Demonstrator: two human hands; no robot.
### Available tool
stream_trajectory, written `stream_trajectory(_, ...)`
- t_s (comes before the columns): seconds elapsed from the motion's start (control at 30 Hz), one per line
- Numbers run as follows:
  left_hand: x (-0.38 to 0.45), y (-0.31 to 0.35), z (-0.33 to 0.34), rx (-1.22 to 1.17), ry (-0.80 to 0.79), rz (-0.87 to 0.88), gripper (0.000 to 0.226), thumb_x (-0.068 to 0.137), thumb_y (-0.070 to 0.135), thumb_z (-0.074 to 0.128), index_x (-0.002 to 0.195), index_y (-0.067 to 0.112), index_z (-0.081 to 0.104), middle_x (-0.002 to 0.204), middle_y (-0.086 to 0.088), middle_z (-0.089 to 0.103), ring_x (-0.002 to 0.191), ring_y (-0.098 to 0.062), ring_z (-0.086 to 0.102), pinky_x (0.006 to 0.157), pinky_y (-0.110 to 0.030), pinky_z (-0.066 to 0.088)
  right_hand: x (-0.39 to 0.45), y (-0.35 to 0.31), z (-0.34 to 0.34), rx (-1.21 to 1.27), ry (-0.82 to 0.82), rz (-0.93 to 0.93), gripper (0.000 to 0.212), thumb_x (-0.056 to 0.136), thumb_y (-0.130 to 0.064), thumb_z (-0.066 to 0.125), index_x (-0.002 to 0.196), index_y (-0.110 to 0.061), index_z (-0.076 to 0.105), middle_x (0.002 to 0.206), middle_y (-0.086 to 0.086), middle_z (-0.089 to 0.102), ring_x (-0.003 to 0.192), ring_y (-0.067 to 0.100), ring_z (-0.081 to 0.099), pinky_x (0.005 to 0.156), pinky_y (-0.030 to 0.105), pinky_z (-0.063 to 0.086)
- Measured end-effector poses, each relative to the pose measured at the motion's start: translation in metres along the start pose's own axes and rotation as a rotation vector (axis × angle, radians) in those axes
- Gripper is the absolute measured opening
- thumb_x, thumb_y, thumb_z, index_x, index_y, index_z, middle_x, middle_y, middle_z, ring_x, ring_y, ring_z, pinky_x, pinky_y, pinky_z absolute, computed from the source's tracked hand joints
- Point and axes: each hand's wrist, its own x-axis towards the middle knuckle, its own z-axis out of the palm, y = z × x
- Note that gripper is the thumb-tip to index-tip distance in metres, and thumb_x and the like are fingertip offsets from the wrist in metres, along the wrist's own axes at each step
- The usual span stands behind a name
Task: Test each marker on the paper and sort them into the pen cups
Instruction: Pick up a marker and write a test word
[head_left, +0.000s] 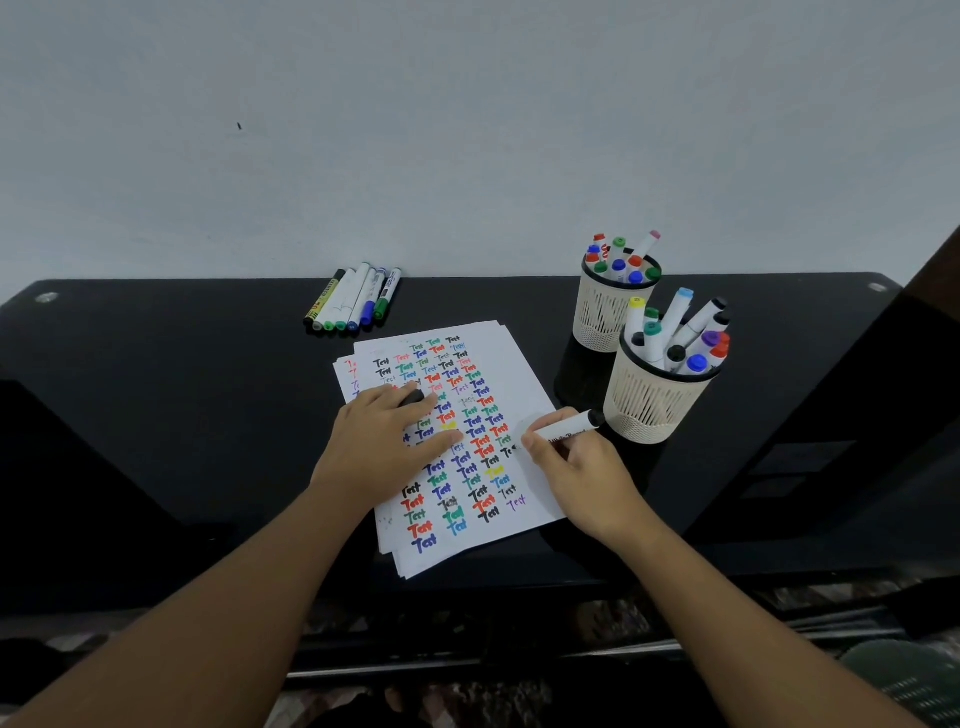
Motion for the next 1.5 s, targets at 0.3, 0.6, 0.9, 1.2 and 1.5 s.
stream_trajectory(0.3, 0.001, 0.001, 0.000, 0.010, -0.010, -0.003, 0.085, 0.081, 0.089, 0.031, 0.152, 0.042, 0.041, 0.162, 0.013, 0.032, 0.149, -0.014, 0.024, 0.122, -0.045, 0.018, -0.001, -0.001, -0.002, 0.006, -0.018, -0.012, 0.024, 0.104, -0.041, 0.060, 0.093, -0.021, 0.067, 0.088, -0.004, 0.073, 0.084, 0.018, 0.070, 0.083, 0.050, 0.058)
stream_trajectory(0.6, 0.000, 0.001, -0.001, 0.006, -0.014, -0.007, 0.089, 0.079, 0.090, 0.027, 0.152, 0.042, 0.040, 0.163, 0.013, 0.031, 0.150, -0.015, 0.023, 0.123, -0.047, 0.019, -0.003, -0.003, -0.002, -0.022, -0.001, -0.006, 0.038, 0.104, -0.042, 0.057, 0.097, -0.007, 0.069, 0.091, 0.007, 0.073, 0.086, 0.026, 0.069, 0.083, 0.051, 0.057)
stream_trajectory(0.9, 0.000, 0.000, 0.000, -0.006, 0.007, -0.007, 0.084, 0.081, 0.089, 0.032, 0.151, 0.043, 0.043, 0.161, 0.013, 0.034, 0.149, -0.014, 0.025, 0.123, -0.046, 0.020, -0.002, 0.000, -0.002, 0.036, 0.004, 0.001, 0.024, 0.105, -0.038, 0.059, 0.093, -0.018, 0.066, 0.090, 0.002, 0.073, 0.086, 0.020, 0.069, 0.082, 0.045, 0.056)
stream_trajectory(1.2, -0.002, 0.001, -0.001, -0.043, 0.030, 0.002, 0.079, 0.083, 0.086, 0.033, 0.149, 0.045, 0.045, 0.161, 0.011, 0.036, 0.149, -0.015, 0.028, 0.123, -0.046, 0.021, 0.000, 0.004, -0.001, 0.034, 0.019, -0.028, 0.028, 0.104, -0.039, 0.059, 0.096, -0.014, 0.067, 0.089, 0.002, 0.072, 0.085, 0.020, 0.068, 0.082, 0.045, 0.056)
stream_trajectory(1.5, -0.004, 0.000, 0.000, -0.101, 0.256, -0.106, 0.054, 0.099, 0.052, 0.054, 0.145, 0.024, 0.055, 0.126, 0.002, 0.057, 0.117, -0.018, 0.043, 0.102, -0.039, 0.039, 0.001, 0.009, 0.001, 0.181, 0.000, -0.150, 0.011, 0.107, -0.032, 0.056, 0.110, -0.040, 0.064, 0.088, -0.014, 0.069, 0.088, 0.004, 0.064, 0.086, 0.028, 0.049)
